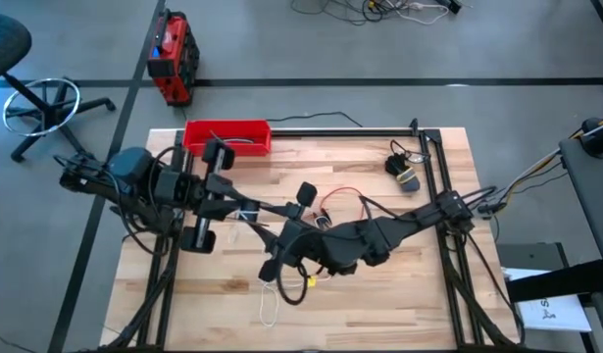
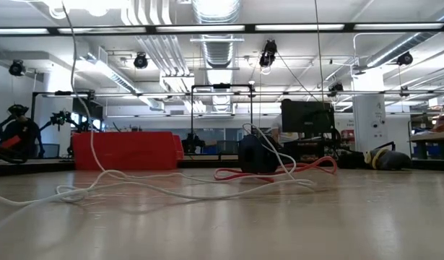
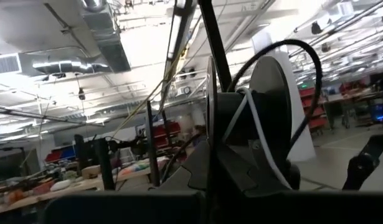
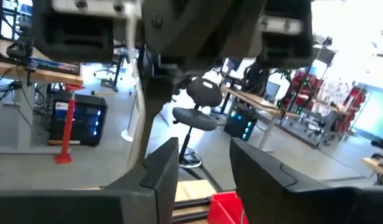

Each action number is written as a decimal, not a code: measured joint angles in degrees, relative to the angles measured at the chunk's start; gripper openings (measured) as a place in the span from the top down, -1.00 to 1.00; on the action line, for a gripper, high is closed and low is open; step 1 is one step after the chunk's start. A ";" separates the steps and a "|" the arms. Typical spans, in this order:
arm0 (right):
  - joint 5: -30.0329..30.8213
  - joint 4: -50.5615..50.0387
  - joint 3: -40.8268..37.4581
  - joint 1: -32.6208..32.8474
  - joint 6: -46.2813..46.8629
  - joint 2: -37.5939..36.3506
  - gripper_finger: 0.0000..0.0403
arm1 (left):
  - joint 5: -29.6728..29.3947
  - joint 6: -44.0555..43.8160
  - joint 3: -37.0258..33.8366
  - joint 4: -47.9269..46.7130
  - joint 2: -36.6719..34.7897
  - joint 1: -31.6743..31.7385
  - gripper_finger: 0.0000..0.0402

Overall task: Coil cords
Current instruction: Uncoil the white wire from the black spool

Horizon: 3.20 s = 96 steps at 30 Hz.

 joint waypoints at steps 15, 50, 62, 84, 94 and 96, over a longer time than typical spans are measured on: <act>-10.07 -0.23 -2.36 -1.14 4.63 0.07 0.44 | 0.60 -1.07 -0.75 0.40 -1.03 0.04 1.00; -20.60 -3.62 -2.03 -3.41 9.83 -0.02 0.96 | -5.77 4.39 -1.87 -0.49 -2.09 0.06 1.00; -10.62 -9.53 1.40 3.34 7.68 -0.93 0.99 | -36.57 21.80 -1.87 -15.98 -2.05 0.02 1.00; 17.11 -70.90 2.50 12.08 59.99 1.47 1.00 | -8.32 4.27 -1.87 -7.45 -2.33 -0.43 1.00; -1.91 -32.77 3.14 10.04 22.75 5.08 1.00 | -37.76 19.42 -4.53 -16.42 -1.57 -0.03 1.00; -2.79 -26.18 4.28 11.22 14.38 4.22 1.00 | -45.09 23.20 -7.69 -17.30 -1.56 0.00 1.00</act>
